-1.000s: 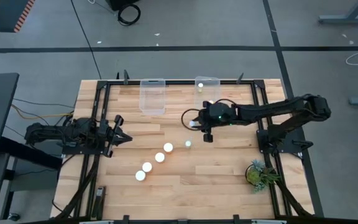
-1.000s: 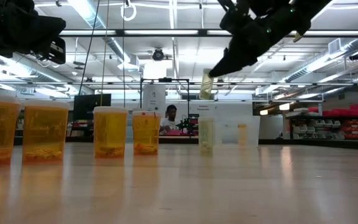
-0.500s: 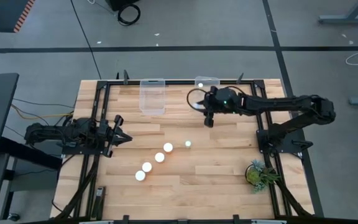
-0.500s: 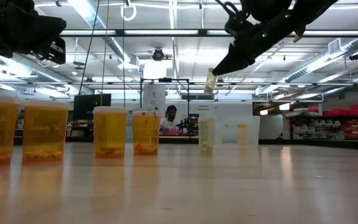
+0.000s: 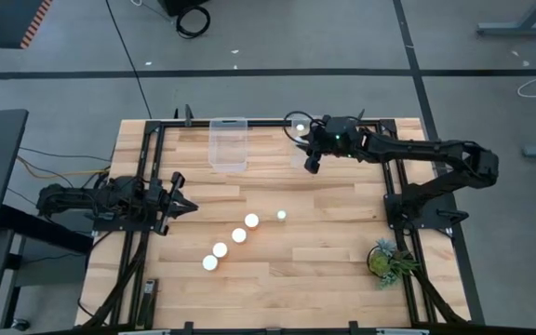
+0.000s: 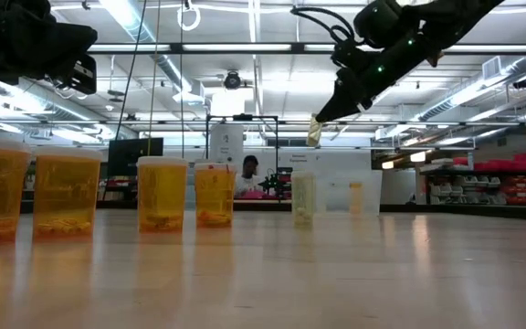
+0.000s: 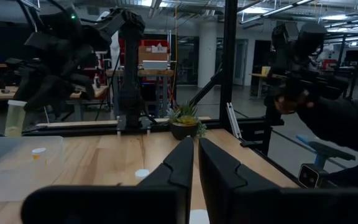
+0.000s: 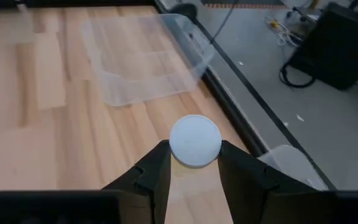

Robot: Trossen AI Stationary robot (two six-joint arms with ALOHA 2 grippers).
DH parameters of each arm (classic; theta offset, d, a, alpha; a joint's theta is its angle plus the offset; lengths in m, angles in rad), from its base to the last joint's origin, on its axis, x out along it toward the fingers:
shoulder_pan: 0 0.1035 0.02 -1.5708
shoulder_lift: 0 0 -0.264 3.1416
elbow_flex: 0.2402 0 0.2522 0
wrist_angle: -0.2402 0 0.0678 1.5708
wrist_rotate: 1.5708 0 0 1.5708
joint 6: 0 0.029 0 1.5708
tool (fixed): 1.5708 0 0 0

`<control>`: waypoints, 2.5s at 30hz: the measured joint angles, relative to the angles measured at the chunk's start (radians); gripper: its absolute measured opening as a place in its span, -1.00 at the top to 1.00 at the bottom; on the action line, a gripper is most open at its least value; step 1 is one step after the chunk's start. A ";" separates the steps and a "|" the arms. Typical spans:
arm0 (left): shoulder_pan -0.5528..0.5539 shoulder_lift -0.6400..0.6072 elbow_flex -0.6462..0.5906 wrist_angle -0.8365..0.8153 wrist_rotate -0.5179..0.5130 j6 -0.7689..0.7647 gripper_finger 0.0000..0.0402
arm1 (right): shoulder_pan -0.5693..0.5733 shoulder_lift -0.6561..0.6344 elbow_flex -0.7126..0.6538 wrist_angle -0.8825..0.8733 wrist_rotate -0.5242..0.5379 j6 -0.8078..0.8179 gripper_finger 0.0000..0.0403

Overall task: Pick and place medicine bottles into bin by pill shape (circle, oval)
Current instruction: Put the top small yellow pill bottle into the right transparent bin

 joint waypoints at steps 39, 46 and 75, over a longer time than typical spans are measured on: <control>0.000 0.000 0.000 0.000 0.000 0.000 0.83 | -0.165 0.305 0.000 0.026 -0.064 0.026 0.34; 0.000 0.000 0.000 0.000 0.000 0.000 0.88 | -0.165 0.301 0.000 0.026 -0.118 0.015 0.34; 0.000 0.000 0.000 0.000 0.000 0.000 0.83 | -0.162 0.300 0.000 0.003 -0.169 -0.033 0.25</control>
